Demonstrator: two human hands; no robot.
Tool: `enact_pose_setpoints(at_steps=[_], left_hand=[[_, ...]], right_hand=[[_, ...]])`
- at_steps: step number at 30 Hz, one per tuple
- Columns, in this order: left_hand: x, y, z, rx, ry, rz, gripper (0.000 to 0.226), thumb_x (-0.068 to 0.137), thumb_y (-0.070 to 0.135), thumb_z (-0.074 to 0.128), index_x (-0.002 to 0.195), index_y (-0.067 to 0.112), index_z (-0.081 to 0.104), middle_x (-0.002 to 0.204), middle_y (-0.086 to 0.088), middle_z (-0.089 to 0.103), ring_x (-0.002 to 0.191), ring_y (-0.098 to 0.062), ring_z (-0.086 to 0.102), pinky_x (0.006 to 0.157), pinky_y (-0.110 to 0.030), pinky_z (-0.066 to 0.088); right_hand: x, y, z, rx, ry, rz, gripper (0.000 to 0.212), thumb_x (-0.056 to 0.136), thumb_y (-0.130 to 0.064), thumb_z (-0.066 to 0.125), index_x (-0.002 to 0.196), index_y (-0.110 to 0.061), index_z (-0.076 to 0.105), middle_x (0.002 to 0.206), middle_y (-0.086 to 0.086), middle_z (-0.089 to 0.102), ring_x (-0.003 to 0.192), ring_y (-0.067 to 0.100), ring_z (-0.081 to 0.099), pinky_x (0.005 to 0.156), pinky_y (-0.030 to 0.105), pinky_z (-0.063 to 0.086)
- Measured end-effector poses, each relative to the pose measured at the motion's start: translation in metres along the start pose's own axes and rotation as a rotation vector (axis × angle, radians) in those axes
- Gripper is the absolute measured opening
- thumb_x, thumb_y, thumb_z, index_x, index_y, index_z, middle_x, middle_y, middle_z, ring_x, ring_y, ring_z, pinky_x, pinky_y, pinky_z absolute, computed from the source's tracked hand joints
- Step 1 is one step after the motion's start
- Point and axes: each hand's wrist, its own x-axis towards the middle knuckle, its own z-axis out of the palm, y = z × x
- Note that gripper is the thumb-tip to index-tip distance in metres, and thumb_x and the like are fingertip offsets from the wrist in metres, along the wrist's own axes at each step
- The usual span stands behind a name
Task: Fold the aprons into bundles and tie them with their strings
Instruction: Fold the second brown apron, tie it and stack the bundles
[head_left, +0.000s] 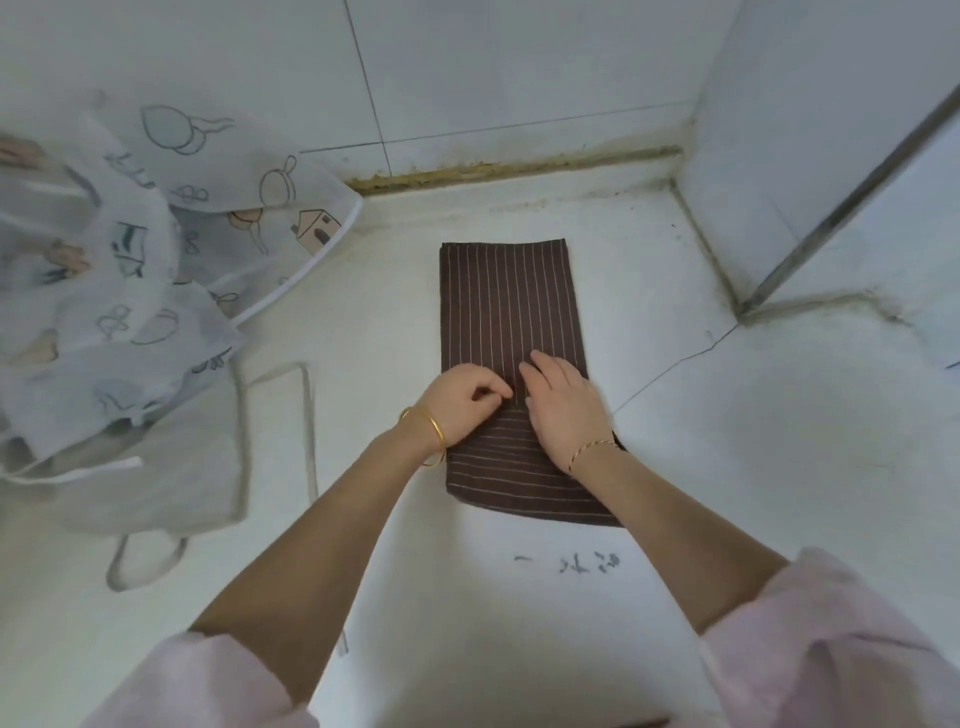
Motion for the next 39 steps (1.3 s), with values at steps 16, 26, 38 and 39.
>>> enact_pose_setpoints(at_steps=[16, 26, 38, 39], left_hand=[[-0.08, -0.001, 0.009, -0.563, -0.077, -0.281, 0.042, 0.083, 0.043, 0.066, 0.096, 0.003, 0.064, 0.096, -0.003, 0.071, 0.089, -0.017, 0.067, 0.085, -0.033, 0.052], [-0.087, 0.002, 0.017, -0.646, 0.145, -0.273, 0.014, 0.086, 0.018, 0.066, 0.098, 0.01, 0.067, 0.097, -0.008, 0.071, 0.092, -0.023, 0.068, 0.085, -0.033, 0.055], [-0.085, -0.001, 0.025, 0.096, -0.1, -0.618, 0.049, 0.086, 0.039, 0.064, 0.12, 0.013, 0.04, 0.112, -0.005, 0.057, 0.093, -0.02, 0.054, 0.08, -0.03, 0.045], [-0.083, 0.001, 0.024, 0.151, -0.097, -0.631, 0.05, 0.086, 0.04, 0.064, 0.12, 0.013, 0.039, 0.11, -0.005, 0.056, 0.094, -0.021, 0.055, 0.081, -0.031, 0.046]], right_hand=[[-0.005, -0.002, -0.017, 0.142, -0.137, 0.051, 0.041, 0.097, -0.019, 0.046, 0.138, -0.022, 0.045, 0.14, 0.004, 0.04, 0.128, 0.023, 0.036, 0.109, 0.031, 0.032], [-0.011, 0.008, -0.004, 0.157, -0.065, -0.004, 0.041, 0.098, -0.02, 0.043, 0.139, -0.023, 0.044, 0.137, 0.0, 0.041, 0.123, 0.02, 0.037, 0.105, 0.028, 0.033], [-0.032, 0.003, 0.021, -0.083, 0.12, -0.04, 0.045, 0.095, -0.017, 0.05, 0.139, -0.017, 0.044, 0.137, 0.006, 0.048, 0.124, 0.025, 0.046, 0.1, 0.037, 0.042], [-0.032, 0.003, 0.023, -0.083, 0.122, -0.035, 0.045, 0.093, -0.016, 0.055, 0.137, -0.017, 0.046, 0.135, 0.007, 0.051, 0.121, 0.026, 0.049, 0.098, 0.038, 0.044]])
